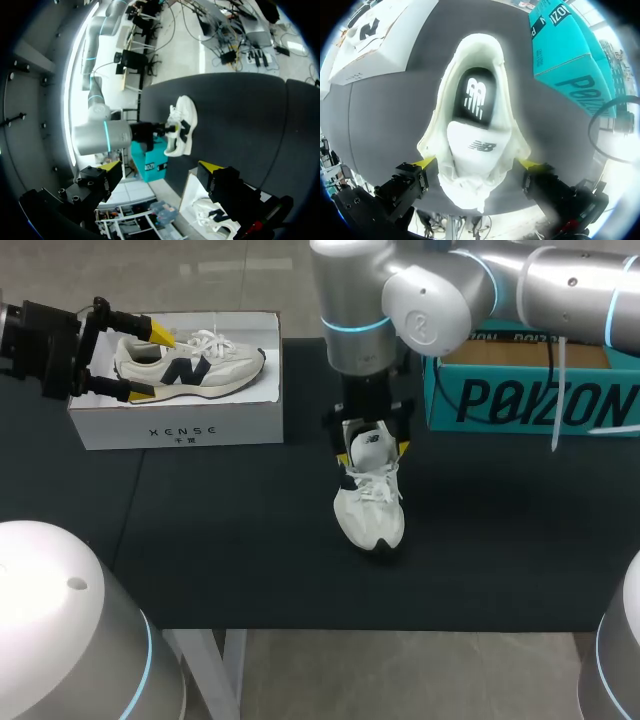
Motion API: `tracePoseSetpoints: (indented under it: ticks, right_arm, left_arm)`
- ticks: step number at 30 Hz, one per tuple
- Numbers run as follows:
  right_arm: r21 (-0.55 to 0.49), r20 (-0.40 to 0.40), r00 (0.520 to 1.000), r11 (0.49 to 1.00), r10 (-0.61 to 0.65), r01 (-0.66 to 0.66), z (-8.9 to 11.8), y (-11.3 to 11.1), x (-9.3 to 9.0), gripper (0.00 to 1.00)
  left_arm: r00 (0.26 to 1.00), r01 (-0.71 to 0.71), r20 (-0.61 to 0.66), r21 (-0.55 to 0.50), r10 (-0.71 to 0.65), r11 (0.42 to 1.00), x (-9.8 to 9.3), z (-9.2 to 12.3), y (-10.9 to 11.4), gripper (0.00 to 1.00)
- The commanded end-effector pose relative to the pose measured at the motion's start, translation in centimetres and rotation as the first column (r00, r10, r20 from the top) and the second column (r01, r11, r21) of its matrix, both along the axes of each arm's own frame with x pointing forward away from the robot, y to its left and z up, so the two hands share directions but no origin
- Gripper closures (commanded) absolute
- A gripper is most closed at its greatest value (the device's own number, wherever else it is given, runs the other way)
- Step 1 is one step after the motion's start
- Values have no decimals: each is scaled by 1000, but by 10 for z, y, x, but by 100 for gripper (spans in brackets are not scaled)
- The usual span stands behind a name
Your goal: Take the shoe out of the shoebox, open the shoe tongue, remove and reinsert the insole, then place the shoe into the shoebox
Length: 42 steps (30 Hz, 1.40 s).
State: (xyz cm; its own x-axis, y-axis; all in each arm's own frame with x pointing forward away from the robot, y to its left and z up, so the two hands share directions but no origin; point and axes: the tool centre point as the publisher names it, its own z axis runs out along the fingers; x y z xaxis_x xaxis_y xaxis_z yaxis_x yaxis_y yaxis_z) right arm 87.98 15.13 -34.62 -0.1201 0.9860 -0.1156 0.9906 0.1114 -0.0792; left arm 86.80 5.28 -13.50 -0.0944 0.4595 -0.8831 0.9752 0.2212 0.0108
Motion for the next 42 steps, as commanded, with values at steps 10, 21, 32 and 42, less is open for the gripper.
tracePoseSetpoints:
  ticks: [10,21,32,42]
  right_arm:
    - [22,44,999,1000,-1,0,16,7,-7,100]
    - [-5,78,997,1000,-9,9,9,-1,18,100]
    - [-7,54,998,1000,-19,19,-10,-5,20,100]
    - [-5,82,997,1000,-14,14,4,-10,17,100]
  left_arm:
    - [1000,0,0,4,0,1000,0,0,0,0]
    - [1000,0,0,4,0,1000,0,0,0,0]
    - [1000,0,0,4,0,1000,0,0,0,0]
    - [1000,0,0,4,0,1000,0,0,0,0]
